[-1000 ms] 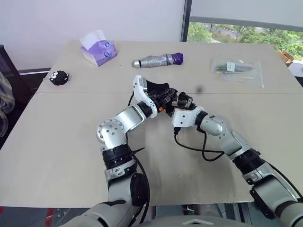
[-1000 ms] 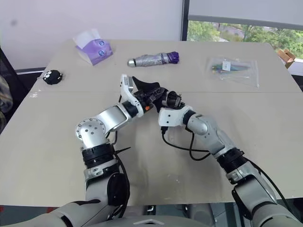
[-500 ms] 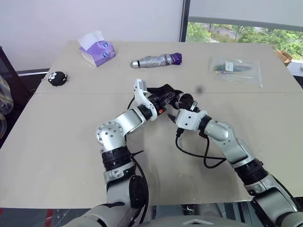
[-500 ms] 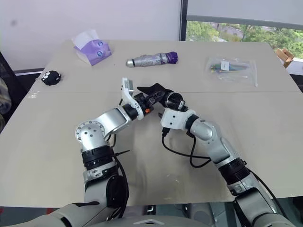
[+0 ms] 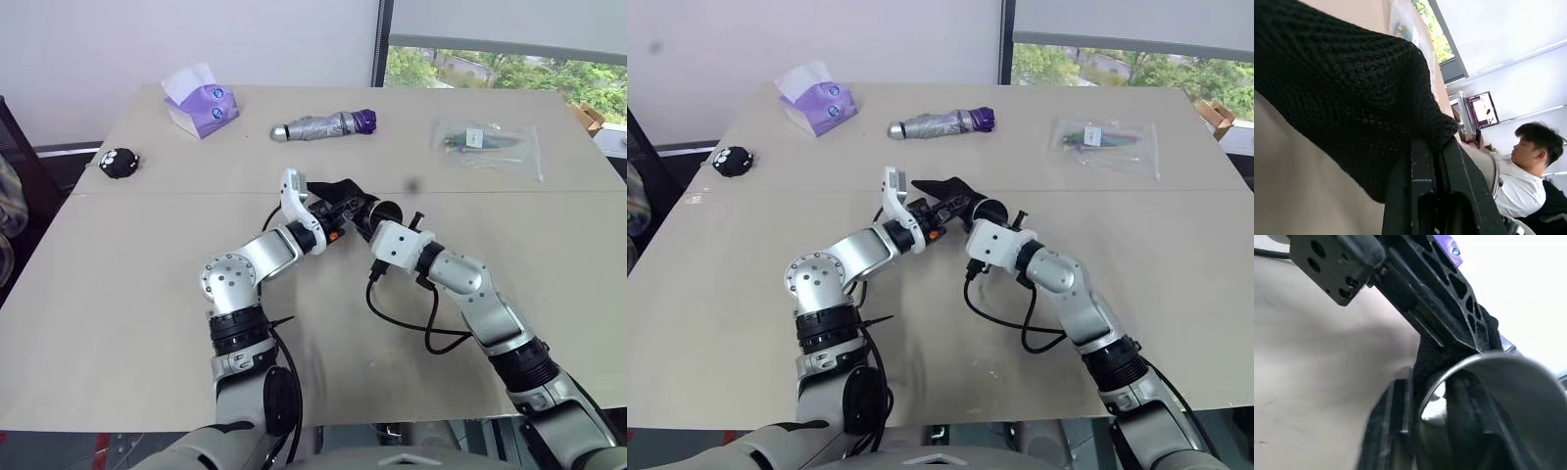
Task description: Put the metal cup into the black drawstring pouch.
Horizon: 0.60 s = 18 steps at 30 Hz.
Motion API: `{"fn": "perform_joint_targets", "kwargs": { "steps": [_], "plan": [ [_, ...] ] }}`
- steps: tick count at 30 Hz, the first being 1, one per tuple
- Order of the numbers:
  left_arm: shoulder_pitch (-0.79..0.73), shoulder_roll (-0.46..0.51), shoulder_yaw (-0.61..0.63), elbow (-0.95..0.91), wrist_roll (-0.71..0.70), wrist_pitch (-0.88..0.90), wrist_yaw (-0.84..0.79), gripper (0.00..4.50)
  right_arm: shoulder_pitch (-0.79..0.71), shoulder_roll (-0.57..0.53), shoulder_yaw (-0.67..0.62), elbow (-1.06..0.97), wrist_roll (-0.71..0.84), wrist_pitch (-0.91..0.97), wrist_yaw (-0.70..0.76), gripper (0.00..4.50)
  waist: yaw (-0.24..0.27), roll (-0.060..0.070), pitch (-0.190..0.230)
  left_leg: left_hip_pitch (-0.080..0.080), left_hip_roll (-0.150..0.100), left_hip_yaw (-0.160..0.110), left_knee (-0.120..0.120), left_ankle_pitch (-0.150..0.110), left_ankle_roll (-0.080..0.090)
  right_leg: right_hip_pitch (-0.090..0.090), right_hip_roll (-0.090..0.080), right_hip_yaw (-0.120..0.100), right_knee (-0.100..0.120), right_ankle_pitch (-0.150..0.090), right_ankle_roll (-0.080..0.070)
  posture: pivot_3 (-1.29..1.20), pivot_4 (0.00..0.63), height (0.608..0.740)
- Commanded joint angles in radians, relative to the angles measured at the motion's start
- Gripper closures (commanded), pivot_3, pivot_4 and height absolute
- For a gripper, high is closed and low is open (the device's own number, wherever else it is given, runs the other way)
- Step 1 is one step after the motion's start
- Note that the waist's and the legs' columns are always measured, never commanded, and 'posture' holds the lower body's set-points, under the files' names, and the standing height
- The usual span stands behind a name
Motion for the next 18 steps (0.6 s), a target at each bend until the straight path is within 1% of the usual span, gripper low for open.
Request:
{"fn": "perform_joint_targets", "kwargs": {
  "steps": [1,7,12,18],
  "plan": [
    [0.007,0.006,-0.006,0.0,-0.028,-0.019,-0.009,4.5,0.014,0.001,-0.02,-0.054,0.026,0.028,0.013,3.42,0.0,0.0,0.0,0.0,0.0,0.0,0.0,0.0,0.0,0.0,0.0,0.0,0.0,0.0,0.0,0.0,0.15,0.74],
    [0.011,0.01,-0.007,0.002,-0.034,-0.028,-0.007,4.5,0.044,0.016,-0.049,-0.129,0.073,0.149,0.025,3.42,0.0,0.0,0.0,0.0,0.0,0.0,0.0,0.0,0.0,0.0,0.0,0.0,0.0,0.0,0.0,0.0,0.15,0.74],
    [0.026,0.016,-0.015,-0.005,-0.044,-0.026,-0.014,4.5,0.089,0.061,-0.108,-0.238,0.177,0.303,0.023,3.42,0.001,0.0,0.0,0.0,0.0,0.0,0.0,0.0,0.0,0.0,0.0,0.0,0.0,0.0,0.0,0.0,0.15,0.74],
    [0.03,0.03,-0.02,0.001,-0.05,-0.031,-0.015,4.5,0.097,0.076,-0.135,-0.311,0.235,0.416,0.013,3.42,0.0,0.0,0.0,0.0,0.0,-0.001,0.0,-0.001,0.002,0.0,0.0,0.0,0.0,0.0,0.0,0.0,0.15,0.74]
  ]
}}
